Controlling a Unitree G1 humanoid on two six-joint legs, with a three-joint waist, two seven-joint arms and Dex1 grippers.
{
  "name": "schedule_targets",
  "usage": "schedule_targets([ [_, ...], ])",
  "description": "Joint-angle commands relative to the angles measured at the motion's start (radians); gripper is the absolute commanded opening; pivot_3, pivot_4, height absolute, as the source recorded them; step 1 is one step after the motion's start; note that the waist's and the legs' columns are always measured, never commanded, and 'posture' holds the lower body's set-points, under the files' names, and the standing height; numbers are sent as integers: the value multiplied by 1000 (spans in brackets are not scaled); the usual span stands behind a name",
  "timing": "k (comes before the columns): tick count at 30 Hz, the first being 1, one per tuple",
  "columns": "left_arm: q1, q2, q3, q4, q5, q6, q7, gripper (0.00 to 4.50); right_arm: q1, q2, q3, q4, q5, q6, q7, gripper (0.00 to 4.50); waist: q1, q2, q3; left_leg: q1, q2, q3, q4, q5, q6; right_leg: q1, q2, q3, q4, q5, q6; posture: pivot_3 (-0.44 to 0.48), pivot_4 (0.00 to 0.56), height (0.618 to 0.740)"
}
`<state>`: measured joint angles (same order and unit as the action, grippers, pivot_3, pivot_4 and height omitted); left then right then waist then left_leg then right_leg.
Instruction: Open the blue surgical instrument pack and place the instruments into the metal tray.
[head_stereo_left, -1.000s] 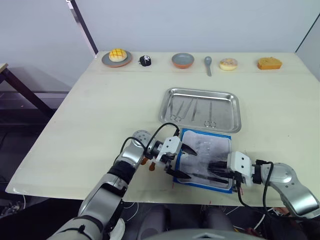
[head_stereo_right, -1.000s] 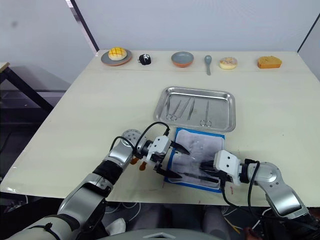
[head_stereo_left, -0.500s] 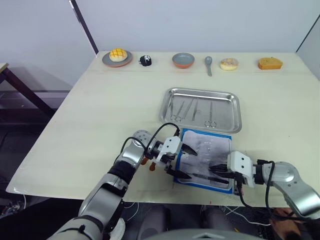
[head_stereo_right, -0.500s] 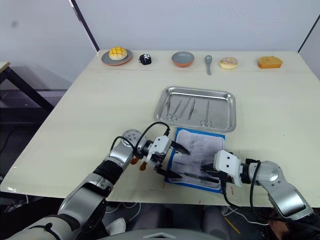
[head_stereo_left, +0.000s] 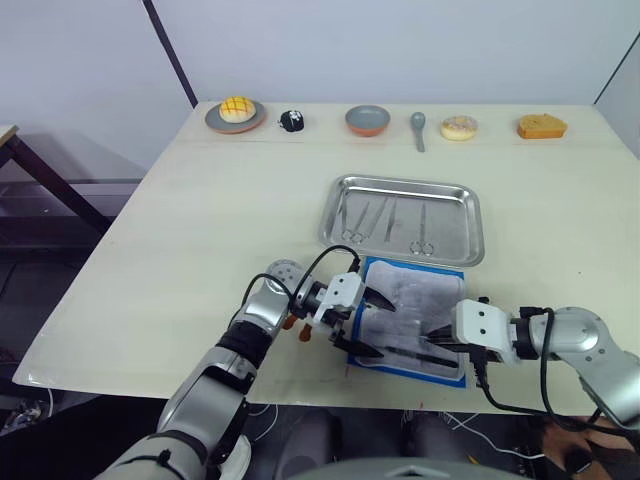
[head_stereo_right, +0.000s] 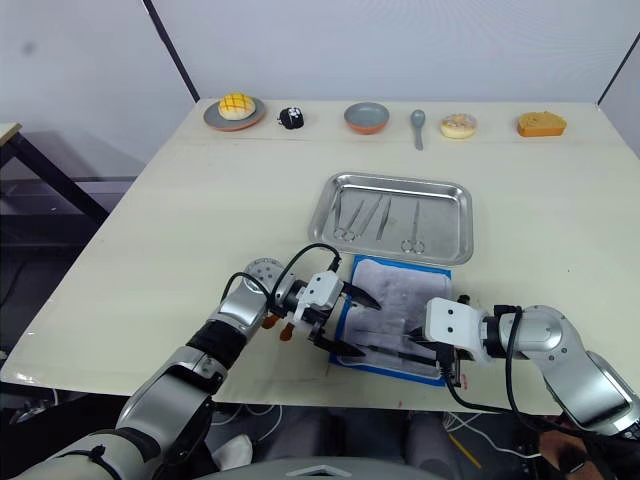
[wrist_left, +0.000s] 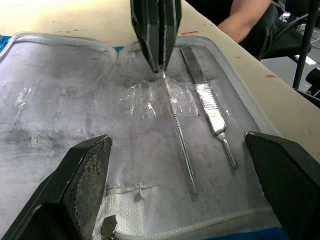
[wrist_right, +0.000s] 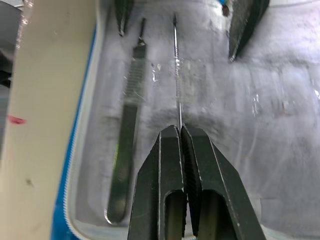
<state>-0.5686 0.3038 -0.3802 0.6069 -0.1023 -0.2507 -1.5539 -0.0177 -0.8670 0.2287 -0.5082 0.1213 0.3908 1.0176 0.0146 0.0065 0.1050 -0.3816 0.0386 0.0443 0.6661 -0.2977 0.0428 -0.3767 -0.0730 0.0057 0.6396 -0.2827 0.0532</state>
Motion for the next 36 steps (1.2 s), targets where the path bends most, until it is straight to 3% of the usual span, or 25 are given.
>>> schedule_targets([
  [1, 67, 14, -55, 118, 68, 38, 1, 4500, -6, -29, -31, -46, 1, 0, 4, 108, 0, 0, 0, 0, 0, 0, 0, 0, 0, 0, 0, 0, 0, 0, 0, 0, 150, 732],
  [16, 62, 9, -57, 126, 69, 33, -1, 4500, 91, -155, -196, -88, 52, -43, 53, 108, 1, 0, 0, 0, 0, 0, 0, 0, 0, 0, 1, -1, 0, 0, 0, 0, 150, 732],
  [24, 61, 4, -59, 135, 69, 28, 1, 4500, 268, -219, -429, -87, 80, -103, 117, 108, 2, 0, 0, -1, -1, 0, 0, 0, 0, 0, 3, -2, -1, 0, 1, 0, 150, 732],
  [36, 57, 0, -61, 155, 71, 15, -3, 4500, 505, -133, -818, -124, 204, -165, 261, 108, 4, -1, 0, -1, -2, 0, 0, 0, 0, 1, 4, -2, -1, 0, 1, 0, 150, 732],
])
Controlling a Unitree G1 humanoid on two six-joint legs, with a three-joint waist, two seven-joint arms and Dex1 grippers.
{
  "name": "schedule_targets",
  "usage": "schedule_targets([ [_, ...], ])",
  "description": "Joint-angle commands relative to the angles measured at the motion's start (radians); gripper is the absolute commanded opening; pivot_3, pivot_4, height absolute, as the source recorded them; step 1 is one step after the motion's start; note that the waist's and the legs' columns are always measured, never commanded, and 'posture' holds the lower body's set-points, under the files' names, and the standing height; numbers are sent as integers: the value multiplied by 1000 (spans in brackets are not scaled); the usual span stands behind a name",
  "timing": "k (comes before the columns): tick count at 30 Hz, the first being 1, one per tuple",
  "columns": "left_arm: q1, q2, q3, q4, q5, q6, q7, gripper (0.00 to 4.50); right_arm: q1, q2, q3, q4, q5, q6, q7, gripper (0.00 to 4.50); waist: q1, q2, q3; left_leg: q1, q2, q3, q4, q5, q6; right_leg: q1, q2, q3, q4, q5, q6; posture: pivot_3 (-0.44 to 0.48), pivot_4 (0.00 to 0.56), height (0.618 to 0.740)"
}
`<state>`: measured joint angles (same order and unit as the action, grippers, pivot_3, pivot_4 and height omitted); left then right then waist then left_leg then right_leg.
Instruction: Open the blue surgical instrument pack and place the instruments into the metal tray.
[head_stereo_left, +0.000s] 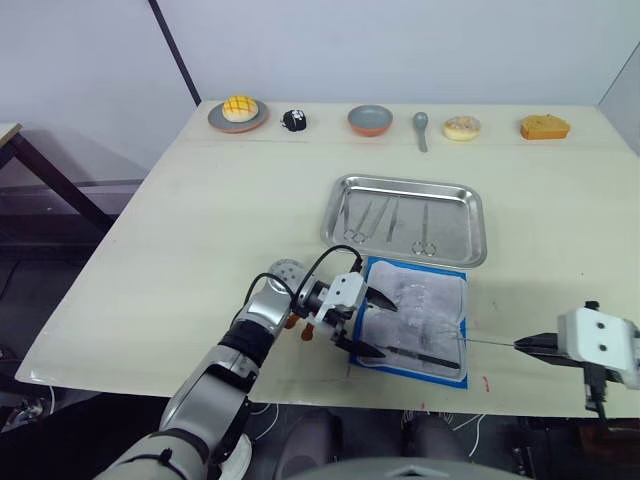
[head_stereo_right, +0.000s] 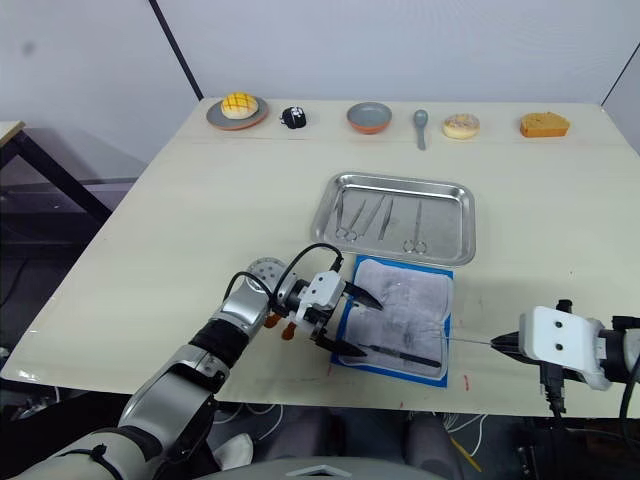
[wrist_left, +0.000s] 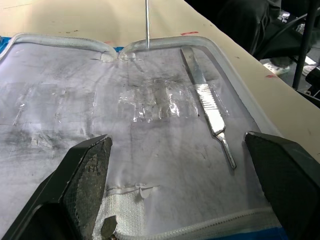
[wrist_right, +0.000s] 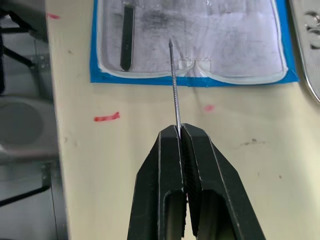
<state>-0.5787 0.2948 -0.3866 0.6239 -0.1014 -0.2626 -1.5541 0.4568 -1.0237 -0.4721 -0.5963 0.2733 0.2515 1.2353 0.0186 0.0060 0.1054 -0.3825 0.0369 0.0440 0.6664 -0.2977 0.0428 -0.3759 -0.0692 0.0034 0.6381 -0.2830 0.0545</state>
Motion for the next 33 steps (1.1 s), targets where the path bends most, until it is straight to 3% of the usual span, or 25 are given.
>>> schedule_targets([
  [1, 67, 9, -55, 140, 70, 25, -4, 4500, 43, 40, -159, -35, 77, -19, 55, 108, 1, 0, 0, 0, 0, 0, 0, 0, 0, 0, 0, 0, 0, 0, 0, 0, 150, 732],
  [6, 62, 6, -54, 152, 72, 18, -4, 4500, 45, 106, -284, -43, 224, 95, 21, 108, 0, 0, 0, 1, 0, 0, 0, 0, 0, 1, 1, 0, 0, 0, 0, 0, 150, 732],
  [11, 63, 5, -52, 156, 71, 15, 1, 4500, -47, 168, -295, -62, 351, 261, -181, 108, -1, 0, 0, 1, 0, 0, 0, 0, 0, 2, -1, 0, 0, 0, 0, 0, 150, 732],
  [15, 69, 3, -53, 155, 72, 15, 5, 4500, -161, 191, -214, -88, 369, 392, -381, 108, 0, 0, 0, 1, 0, 0, 0, 0, 0, 2, -3, 0, 0, 0, 0, 0, 150, 732],
  [22, 75, 0, -51, 147, 70, 21, 10, 4500, -496, 288, 84, -105, 327, 658, -796, 108, -1, 2, 0, 0, 1, -1, 0, 0, 0, 1, -6, 1, 0, 0, -1, 0, 150, 732],
  [29, 76, 3, -48, 145, 71, 23, 17, 4500, -742, 395, 305, 26, 235, 842, -1001, 108, -4, 2, 0, -1, 0, -1, 0, 0, 0, 0, -8, 2, 0, 0, -1, 0, 150, 732],
  [33, 79, 4, -47, 142, 71, 24, 20, 4500, -841, 499, 349, 128, 175, 923, -1106, 108, -3, 4, -1, -1, 0, -1, 0, 0, 0, 0, -8, 3, 0, 1, -1, 0, 150, 732],
])
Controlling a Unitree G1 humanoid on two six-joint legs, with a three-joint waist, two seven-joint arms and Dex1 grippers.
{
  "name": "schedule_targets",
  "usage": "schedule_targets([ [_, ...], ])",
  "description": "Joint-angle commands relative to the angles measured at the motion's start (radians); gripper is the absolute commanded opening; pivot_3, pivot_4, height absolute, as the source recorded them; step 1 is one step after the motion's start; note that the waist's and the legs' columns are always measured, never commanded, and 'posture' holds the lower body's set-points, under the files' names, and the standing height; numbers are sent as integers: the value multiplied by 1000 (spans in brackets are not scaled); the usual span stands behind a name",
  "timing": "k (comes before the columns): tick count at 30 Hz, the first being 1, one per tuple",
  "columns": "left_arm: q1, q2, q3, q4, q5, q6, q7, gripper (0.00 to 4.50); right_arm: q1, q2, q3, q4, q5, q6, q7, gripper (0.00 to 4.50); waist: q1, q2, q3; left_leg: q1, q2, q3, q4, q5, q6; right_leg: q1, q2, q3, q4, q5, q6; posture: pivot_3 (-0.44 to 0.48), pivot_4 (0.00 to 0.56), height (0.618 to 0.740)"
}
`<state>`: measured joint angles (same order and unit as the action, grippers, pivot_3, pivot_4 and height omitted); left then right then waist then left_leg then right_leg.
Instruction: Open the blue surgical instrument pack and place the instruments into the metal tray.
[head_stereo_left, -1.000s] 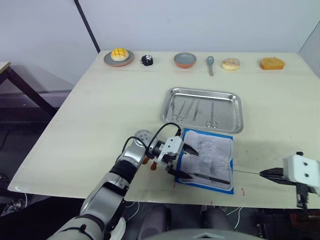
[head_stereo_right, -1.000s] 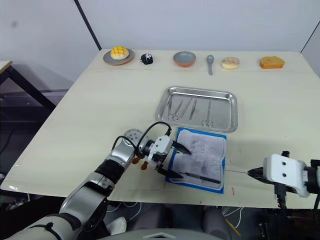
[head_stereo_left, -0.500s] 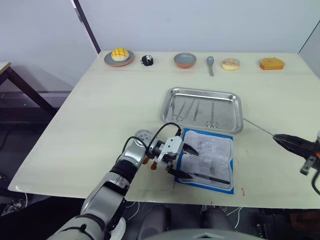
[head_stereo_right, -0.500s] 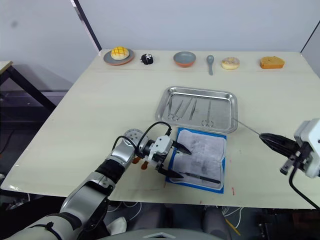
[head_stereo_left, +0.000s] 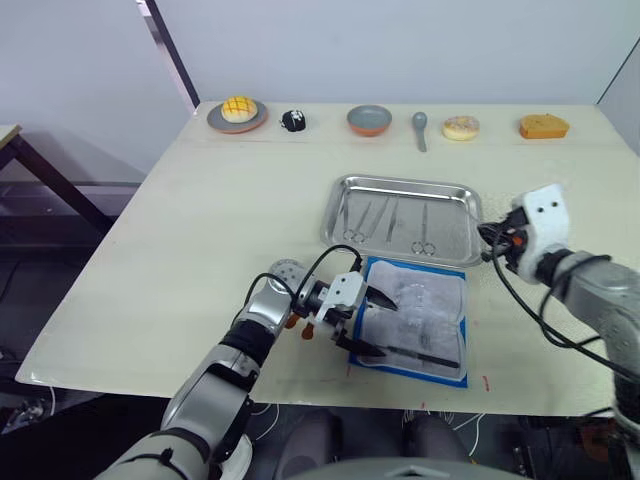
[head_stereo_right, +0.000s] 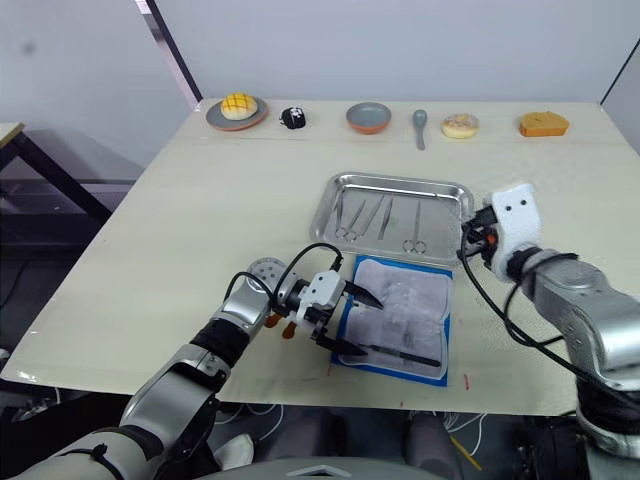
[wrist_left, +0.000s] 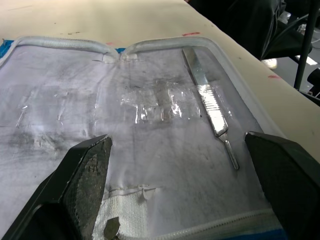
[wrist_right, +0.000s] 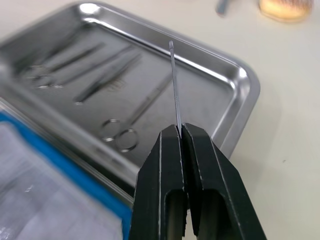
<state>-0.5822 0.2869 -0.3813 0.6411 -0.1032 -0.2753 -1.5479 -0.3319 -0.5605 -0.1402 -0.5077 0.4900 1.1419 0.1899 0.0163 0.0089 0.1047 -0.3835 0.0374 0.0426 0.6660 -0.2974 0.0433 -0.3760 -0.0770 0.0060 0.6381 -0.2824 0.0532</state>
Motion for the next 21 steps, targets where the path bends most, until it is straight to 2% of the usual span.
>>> schedule_targets([
  [1, 83, 11, -52, 124, 72, 38, 15, 4500, -65, 51, 25, 55, -56, 35, -72, 108, 0, 1, 0, 0, 0, 0, 0, 0, 0, 0, 0, 0, 0, 0, 0, 0, 150, 732],
  [11, 82, 15, -55, 119, 75, 36, 12, 4500, -198, 300, 37, 309, -187, -23, -239, 108, -4, 4, -2, 0, 0, 0, 0, 0, 0, 0, -1, -1, 1, 0, 0, 0, 150, 732],
  [21, 89, 20, -55, 110, 74, 40, 10, 4500, -255, 421, 33, 477, -255, -107, -274, 108, -8, 6, -2, 0, 0, 0, 0, 0, 1, 0, -1, 0, 2, 0, 0, 0, 150, 732],
])
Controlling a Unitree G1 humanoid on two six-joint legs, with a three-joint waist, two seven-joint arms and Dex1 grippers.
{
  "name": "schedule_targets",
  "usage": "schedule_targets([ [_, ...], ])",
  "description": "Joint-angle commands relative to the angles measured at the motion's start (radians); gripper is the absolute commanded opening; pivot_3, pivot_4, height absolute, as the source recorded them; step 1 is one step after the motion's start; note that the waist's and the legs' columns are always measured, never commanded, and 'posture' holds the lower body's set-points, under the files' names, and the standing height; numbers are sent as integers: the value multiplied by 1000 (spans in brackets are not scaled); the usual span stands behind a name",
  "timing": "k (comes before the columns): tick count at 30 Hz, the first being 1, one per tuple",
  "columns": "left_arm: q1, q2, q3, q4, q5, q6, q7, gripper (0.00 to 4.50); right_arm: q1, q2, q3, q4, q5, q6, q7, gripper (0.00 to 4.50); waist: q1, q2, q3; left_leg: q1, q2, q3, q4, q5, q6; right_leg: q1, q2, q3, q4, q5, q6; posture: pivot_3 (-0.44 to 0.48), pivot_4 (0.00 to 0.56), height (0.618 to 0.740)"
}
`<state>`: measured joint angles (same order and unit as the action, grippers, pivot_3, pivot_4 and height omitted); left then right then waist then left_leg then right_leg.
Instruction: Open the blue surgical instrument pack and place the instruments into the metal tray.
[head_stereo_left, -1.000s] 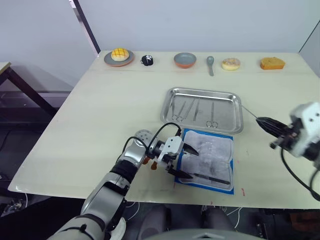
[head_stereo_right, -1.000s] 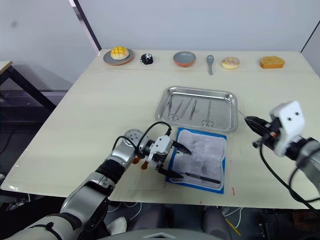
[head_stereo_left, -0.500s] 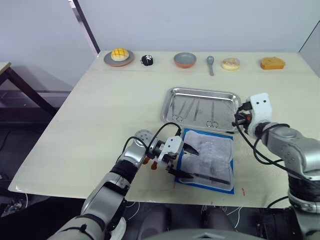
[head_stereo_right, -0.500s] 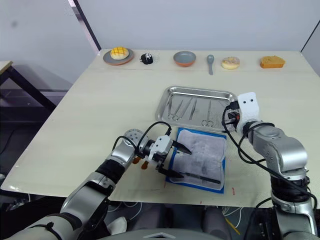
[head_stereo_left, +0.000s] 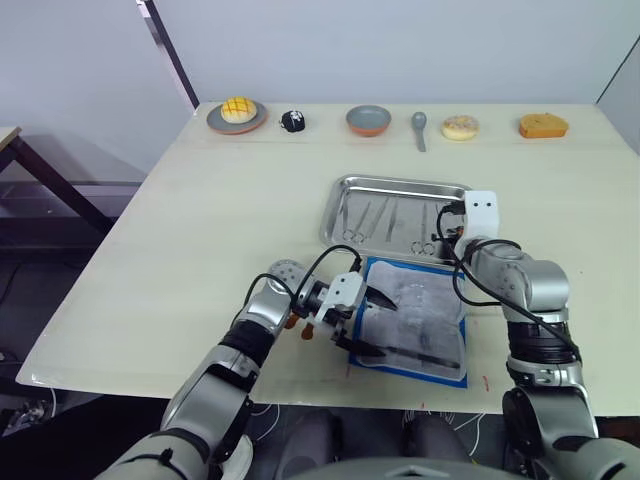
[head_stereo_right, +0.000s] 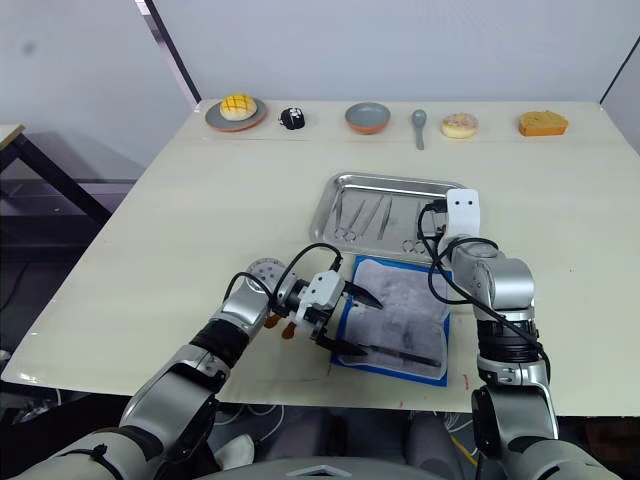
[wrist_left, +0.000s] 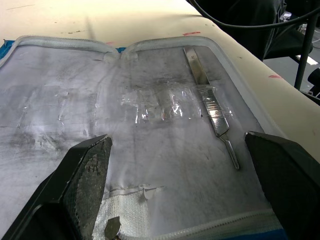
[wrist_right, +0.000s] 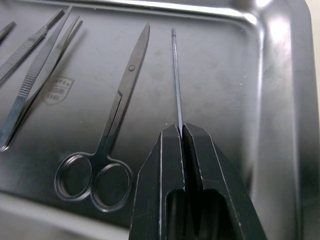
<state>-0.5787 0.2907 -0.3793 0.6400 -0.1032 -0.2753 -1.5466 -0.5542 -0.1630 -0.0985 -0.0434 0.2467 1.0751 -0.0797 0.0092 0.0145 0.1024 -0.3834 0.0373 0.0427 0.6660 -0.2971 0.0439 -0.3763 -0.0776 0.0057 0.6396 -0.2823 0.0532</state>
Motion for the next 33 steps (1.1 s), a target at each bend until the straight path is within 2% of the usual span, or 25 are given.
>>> schedule_targets([
  [1, 85, 16, -57, 110, 74, 40, 9, 4500, -34, 28, -6, 22, -14, -46, 1, 108, -1, 0, 0, 0, 0, 0, 0, 0, 0, 0, 0, 0, 0, 0, 0, 0, 150, 732],
  [7, 85, 16, -57, 108, 74, 44, 10, 4500, -43, 49, -3, 51, -13, -72, 33, 108, -1, 1, 0, 0, 0, 0, 0, 0, 0, 0, 0, 0, 0, 0, 0, 0, 150, 732],
  [9, 85, 14, -58, 107, 74, 44, 11, 4500, -47, 49, -5, 60, -18, -78, 37, 611, -2, 1, 0, 0, 0, 0, 0, 0, 0, 0, 0, 0, 0, 0, 0, 0, 150, 732],
  [10, 85, 14, -58, 106, 74, 45, 11, 4500, -48, 45, -4, 61, -23, -81, 39, 655, -2, 1, 0, 0, 0, 0, 0, 0, 0, 0, 1, 0, 0, 0, 0, 0, 150, 732],
  [11, 85, 13, -58, 106, 74, 46, 11, 4500, -46, 42, -5, 57, -24, -86, 43, 1261, -2, 0, 0, 0, 0, 0, 0, 0, 0, 0, 1, 0, 0, 0, 0, 0, 150, 732],
  [12, 85, 12, -58, 105, 73, 46, 11, 4500, -45, 40, -6, 54, -24, -89, 47, 1502, -2, 1, 0, 0, 0, 0, 0, 0, 0, 0, 1, 0, 0, 0, 0, 0, 150, 732],
  [15, 85, 12, -58, 108, 74, 44, 11, 4500, -35, 23, -4, 13, -23, -84, 68, 2765, -1, 1, 0, 0, 0, 0, 0, 0, 0, 0, 1, -1, 0, 0, 0, 0, 150, 732],
  [16, 85, 12, -58, 109, 74, 43, 12, 4500, -30, 16, -4, -9, -20, -80, 77, 3369, -1, 1, 0, 0, 0, 0, 0, 0, 0, 0, 1, -1, 0, 0, 0, 0, 150, 732],
  [19, 86, 10, -60, 110, 75, 42, 12, 4500, 12, -52, 18, -116, -11, -108, 156, 4446, 1, 1, 0, 0, 0, 0, 0, 0, 0, 0, 0, -2, 0, 0, 0, 0, 150, 732],
  [28, 87, 6, -60, 111, 75, 39, 10, 4500, 298, -239, -23, -436, 107, -249, 446, 4446, 4, 1, 1, -1, 0, -1, 0, 0, 0, 0, 2, -4, -1, 0, 0, 0, 150, 732],
  [30, 89, 6, -61, 110, 74, 39, 9, 4500, 384, -297, -57, -501, 148, -281, 528, 4446, 5, 1, 1, -1, 0, -1, 0, 0, 0, 0, 1, -5, -1, 0, 1, 0, 150, 732],
  [33, 88, 6, -61, 116, 75, 36, 6, 4500, 568, -358, -177, -604, 237, -438, 709, 4446, 6, 0, 1, -2, 0, -2, 0, 0, 0, 0, 1, -6, -2, -1, 1, 0, 150, 732],
])
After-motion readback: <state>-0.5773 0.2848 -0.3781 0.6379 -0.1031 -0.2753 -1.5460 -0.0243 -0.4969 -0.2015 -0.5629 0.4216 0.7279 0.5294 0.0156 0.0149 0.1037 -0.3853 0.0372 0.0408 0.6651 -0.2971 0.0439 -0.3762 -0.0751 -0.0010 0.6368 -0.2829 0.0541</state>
